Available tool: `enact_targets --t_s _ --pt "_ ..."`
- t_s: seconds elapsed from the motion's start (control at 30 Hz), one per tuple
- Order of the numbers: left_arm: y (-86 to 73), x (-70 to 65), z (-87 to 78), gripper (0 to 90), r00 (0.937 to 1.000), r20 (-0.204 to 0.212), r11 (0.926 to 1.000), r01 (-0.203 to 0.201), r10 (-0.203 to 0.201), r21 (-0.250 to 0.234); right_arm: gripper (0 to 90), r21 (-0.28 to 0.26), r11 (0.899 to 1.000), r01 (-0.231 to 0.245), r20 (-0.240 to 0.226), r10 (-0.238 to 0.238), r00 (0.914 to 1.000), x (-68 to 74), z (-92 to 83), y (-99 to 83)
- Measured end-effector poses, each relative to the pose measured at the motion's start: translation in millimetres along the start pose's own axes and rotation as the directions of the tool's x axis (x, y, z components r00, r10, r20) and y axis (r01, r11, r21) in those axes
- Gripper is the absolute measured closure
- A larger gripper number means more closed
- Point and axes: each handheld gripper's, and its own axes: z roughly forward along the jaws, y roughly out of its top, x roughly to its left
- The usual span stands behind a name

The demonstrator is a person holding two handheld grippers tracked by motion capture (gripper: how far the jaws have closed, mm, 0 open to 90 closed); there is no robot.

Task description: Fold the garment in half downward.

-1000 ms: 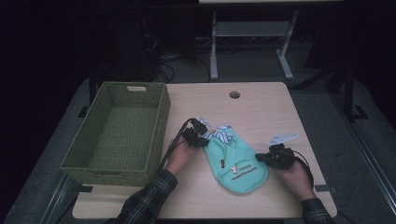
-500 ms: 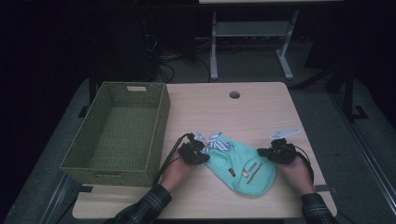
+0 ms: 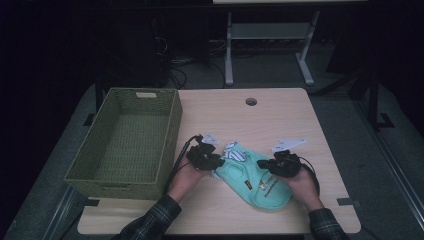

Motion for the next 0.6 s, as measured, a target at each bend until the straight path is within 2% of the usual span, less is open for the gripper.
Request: enact_targets --t_s 0.1,0.3,0.43,0.6 --pt "3.3 5.8 1.6 55.3 0.9997 -0.021 1.0000 0.009 -0.009 -0.002 89.9 0.010 1.000 0.019 -0.015 -0.019 0.9997 6.1 9.9 2.8" --pt "9.3 16.8 15.2 43.0 0.9989 -0.022 0.9991 0.042 -0.042 -0.005 89.9 0.061 0.997 0.042 -0.026 -0.041 0.9988 11.4 23.9 -0.1" --pt "9.2 20.1 28.4 37.5 0.9991 -0.011 0.9989 0.041 -0.041 0.022 89.9 0.076 0.996 0.045 -0.023 -0.044 0.9988 10.6 27.8 -2.4" --pt "5.7 18.8 38.5 35.2 0.9997 0.004 0.9979 0.025 -0.025 0.060 89.9 0.077 0.996 0.045 -0.019 -0.044 0.9989 11.5 27.6 -2.6"
